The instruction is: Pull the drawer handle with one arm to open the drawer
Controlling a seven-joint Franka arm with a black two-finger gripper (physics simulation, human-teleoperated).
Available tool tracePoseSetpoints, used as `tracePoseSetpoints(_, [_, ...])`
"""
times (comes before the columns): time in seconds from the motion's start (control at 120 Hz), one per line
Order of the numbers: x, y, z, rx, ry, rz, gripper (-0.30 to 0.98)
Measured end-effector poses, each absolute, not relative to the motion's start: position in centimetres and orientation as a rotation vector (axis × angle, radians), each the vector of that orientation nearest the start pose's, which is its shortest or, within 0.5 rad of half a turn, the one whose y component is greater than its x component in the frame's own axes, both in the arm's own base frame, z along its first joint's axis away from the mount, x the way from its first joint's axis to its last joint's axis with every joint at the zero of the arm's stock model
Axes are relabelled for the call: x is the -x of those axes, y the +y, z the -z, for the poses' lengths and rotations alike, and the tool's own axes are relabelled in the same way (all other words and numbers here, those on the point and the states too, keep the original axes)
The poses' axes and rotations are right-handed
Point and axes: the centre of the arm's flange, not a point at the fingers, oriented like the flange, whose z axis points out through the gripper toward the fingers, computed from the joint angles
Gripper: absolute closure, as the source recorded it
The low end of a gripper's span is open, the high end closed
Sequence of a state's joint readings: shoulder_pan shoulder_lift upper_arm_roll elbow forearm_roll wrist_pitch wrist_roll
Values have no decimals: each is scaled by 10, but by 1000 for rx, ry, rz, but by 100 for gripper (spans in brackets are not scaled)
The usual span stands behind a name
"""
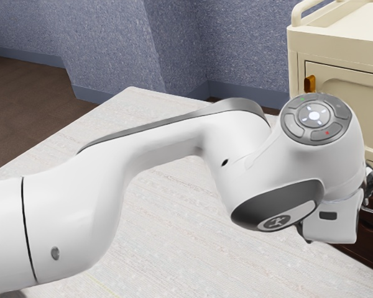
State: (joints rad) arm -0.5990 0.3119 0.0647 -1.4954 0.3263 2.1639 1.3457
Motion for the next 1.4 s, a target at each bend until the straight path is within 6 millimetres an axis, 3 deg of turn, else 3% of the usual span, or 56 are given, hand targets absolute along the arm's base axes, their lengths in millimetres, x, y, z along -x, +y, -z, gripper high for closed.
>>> tracePoseSetpoints(0.225, [-600,-345,-520,1438,2286,268,-4])
tracePoseSetpoints(0.375, [-591,-343,-526,1433,2290,275,2])
tracePoseSetpoints(0.5, [-582,-341,-520,1432,2304,259,-1])
tracePoseSetpoints(1.4, [-482,-319,-531,1380,2392,232,0])
